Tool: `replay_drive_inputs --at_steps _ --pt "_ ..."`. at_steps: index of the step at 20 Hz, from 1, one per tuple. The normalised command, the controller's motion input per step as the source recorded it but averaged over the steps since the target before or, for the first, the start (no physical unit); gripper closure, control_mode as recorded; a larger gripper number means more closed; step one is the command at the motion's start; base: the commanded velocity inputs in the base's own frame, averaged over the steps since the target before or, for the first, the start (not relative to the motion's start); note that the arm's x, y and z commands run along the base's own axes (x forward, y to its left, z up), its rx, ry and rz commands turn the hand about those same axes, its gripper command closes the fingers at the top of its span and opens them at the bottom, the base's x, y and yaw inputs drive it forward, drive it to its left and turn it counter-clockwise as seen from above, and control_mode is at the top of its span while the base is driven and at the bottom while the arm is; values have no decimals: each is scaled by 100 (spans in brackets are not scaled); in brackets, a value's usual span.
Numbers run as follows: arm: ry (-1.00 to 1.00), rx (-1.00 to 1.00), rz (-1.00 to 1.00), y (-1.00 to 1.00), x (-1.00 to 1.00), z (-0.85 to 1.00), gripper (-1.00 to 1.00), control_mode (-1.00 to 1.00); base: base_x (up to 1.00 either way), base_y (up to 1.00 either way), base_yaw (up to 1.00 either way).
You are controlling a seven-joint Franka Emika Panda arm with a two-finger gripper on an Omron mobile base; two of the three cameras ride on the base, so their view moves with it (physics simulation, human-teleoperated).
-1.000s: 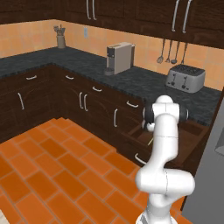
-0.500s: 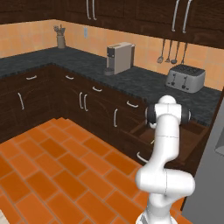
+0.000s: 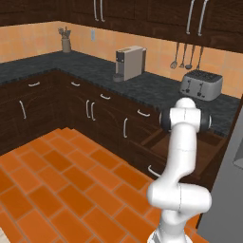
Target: Take a straw from the drawer in front and place it inside the glass cup on the dining counter.
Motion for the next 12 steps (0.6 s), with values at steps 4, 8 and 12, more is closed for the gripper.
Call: replay_drive_inputs --at_steps 4,8,12 --pt "0 0 -4 15 -6 100 100 -100 0 0 0" --pt "0 0 0 17 -24 100 100 -100 0 0 0" --pt "-1 -1 0 18 -45 100 100 -100 0 0 0"
